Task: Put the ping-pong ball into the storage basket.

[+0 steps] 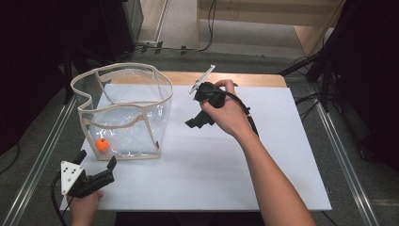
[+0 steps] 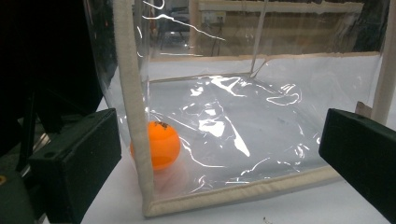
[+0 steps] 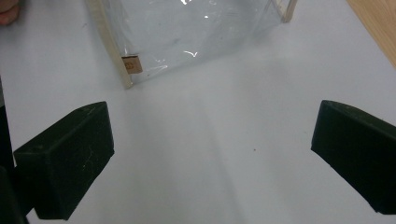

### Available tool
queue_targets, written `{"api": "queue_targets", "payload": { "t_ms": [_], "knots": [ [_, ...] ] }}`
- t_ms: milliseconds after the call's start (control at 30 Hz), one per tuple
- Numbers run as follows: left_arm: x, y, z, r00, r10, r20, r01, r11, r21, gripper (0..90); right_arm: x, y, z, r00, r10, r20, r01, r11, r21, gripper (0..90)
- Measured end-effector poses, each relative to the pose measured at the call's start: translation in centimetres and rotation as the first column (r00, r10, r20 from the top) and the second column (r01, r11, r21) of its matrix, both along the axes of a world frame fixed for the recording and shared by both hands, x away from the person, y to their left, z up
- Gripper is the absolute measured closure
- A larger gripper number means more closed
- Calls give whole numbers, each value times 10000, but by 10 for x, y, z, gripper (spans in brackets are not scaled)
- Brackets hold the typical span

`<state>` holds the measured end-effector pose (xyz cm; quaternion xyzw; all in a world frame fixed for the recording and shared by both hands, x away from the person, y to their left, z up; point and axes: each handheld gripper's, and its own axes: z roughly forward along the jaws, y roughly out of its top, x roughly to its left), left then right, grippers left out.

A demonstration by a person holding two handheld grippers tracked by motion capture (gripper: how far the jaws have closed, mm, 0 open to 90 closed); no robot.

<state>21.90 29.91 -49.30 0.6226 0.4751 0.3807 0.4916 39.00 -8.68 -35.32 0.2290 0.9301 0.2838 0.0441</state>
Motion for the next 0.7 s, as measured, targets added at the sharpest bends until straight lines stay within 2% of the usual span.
{"api": "queue_targets", "payload": {
  "t_ms": [500,700],
  "knots": [
    [0,0,0,10000,-2,-8,2,10000,-1,0,-7,-7,-17,10000,-45,-57,46,10000,29,0],
    [0,0,0,10000,8,-4,-8,10000,-11,0,-8,-11,-29,9999,-69,-77,69,10000,15,0]
  ]
}}
